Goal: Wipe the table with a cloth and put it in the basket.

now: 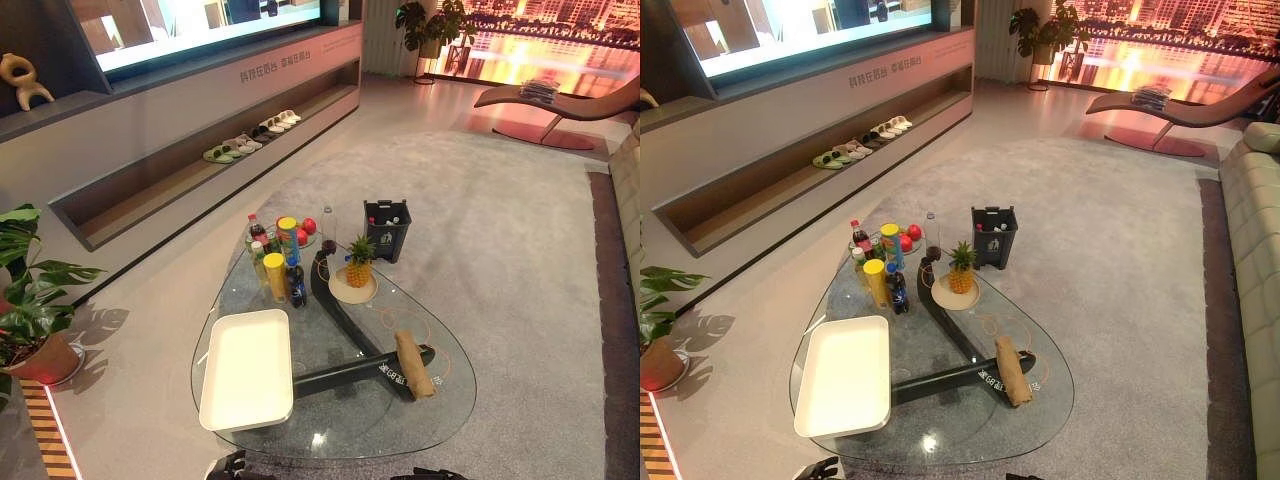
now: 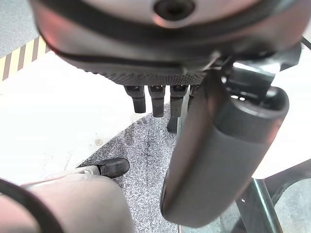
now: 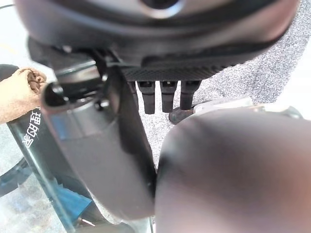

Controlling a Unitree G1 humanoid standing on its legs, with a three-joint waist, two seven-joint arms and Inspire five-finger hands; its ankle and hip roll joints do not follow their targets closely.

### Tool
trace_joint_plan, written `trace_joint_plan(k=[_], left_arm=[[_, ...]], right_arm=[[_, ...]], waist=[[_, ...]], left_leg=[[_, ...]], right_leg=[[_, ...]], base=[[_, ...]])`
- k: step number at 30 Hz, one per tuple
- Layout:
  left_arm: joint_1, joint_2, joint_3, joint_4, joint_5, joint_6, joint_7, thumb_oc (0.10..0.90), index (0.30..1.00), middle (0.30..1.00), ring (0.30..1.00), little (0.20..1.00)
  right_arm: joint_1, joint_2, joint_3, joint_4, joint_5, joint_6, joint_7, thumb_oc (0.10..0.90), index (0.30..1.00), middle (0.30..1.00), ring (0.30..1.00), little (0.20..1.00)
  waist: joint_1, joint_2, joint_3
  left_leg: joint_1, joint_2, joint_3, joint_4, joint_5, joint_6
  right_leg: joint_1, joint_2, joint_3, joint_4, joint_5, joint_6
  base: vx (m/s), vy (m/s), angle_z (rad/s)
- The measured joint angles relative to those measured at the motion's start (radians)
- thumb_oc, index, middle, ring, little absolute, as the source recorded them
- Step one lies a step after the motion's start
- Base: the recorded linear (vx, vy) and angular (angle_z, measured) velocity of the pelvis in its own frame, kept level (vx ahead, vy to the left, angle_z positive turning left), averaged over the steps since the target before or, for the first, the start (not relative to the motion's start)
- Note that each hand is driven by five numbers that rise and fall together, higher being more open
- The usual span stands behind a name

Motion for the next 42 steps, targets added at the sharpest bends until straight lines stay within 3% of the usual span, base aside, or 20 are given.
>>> trace_joint_plan(k=[25,34,42], left_arm=[[0.0,0.0,0.0,0.0,0.0,0.0,-0.009,0.8,0.9,0.9,0.9,0.9],[0.0,0.001,0.0,0.0,0.001,0.001,-0.018,0.8,0.9,0.9,0.9,0.9],[0.0,0.002,-0.001,-0.009,0.012,0.013,-0.029,0.8,0.9,0.9,0.9,0.9]], right_arm=[[0.0,0.0,0.001,0.0,-0.006,-0.007,0.0,0.8,0.9,0.9,0.9,0.9],[0.009,0.0,0.011,0.0,-0.013,-0.061,-0.013,0.8,0.9,0.9,0.9,0.9],[0.01,-0.012,0.061,-0.079,-0.047,-0.182,-0.045,0.8,0.9,0.9,0.9,0.9]], waist=[[0.0,0.0,0.0],[0.001,0.001,0.0],[0.003,0.007,0.01]], left_leg=[[0.0,0.0,0.0,0.0,0.0,0.0],[0.0,0.0,0.0,0.0,0.0,0.0],[-0.002,0.002,0.003,0.0,0.0,0.0]], right_leg=[[0.0,0.0,0.0,0.0,0.0,0.0],[0.0,0.0,0.0,0.0,0.0,0.0],[-0.003,0.0,0.0,0.0,-0.001,0.001]], base=[[0.0,0.0,0.0],[0.01,0.001,0.0],[0.04,-0.008,-0.01]])
